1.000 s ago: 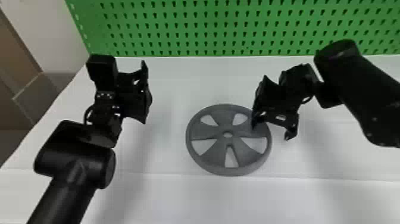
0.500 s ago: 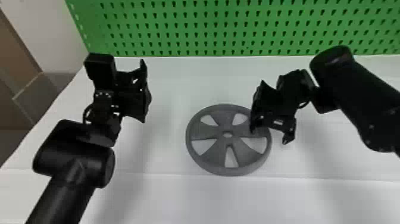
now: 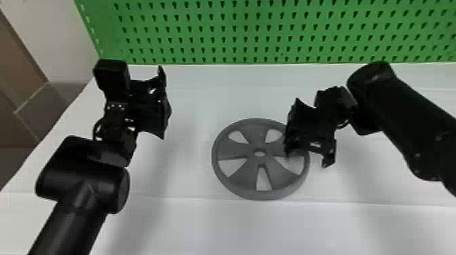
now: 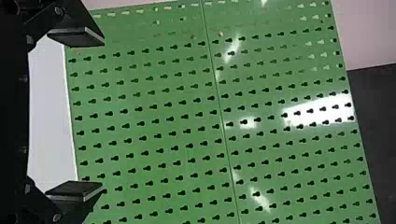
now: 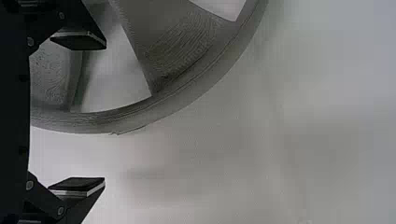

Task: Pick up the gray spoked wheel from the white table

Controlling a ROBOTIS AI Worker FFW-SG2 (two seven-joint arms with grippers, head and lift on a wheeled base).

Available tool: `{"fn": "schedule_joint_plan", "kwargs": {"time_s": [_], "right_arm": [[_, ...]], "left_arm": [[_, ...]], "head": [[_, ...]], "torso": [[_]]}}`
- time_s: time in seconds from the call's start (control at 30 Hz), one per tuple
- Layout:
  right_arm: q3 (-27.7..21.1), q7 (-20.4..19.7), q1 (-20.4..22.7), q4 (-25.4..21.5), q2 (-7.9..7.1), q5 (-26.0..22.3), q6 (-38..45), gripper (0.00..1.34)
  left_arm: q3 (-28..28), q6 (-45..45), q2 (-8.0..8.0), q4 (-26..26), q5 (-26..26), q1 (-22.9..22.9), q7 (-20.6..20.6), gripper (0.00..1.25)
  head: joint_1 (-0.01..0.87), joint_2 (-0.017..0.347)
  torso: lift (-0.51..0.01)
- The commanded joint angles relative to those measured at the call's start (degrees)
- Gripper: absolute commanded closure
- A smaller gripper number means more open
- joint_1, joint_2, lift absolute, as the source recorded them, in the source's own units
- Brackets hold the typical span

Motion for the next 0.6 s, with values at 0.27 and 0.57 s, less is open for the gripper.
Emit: {"fn": "schedule_joint_plan", "kwargs": {"time_s": [0.27, 0.57], "right_arm": [[2.35, -0.01, 1.26, 0.00, 0.05, -3.13, -0.74, 0.25], [2.79, -0.01, 1.17, 0.00, 0.05, -3.22, -0.74, 0.30]], "left_arm": [[-0.12, 0.00, 0.00, 0.00, 0.12, -0.09, 0.00, 0.19], [-0.29, 0.00, 0.00, 0.00, -0.06, -0.18, 0.00, 0.19]], "head": [[0.779, 0.107], [0.779, 0.107]], "torso": [[-0.088], [-0.088]]}}
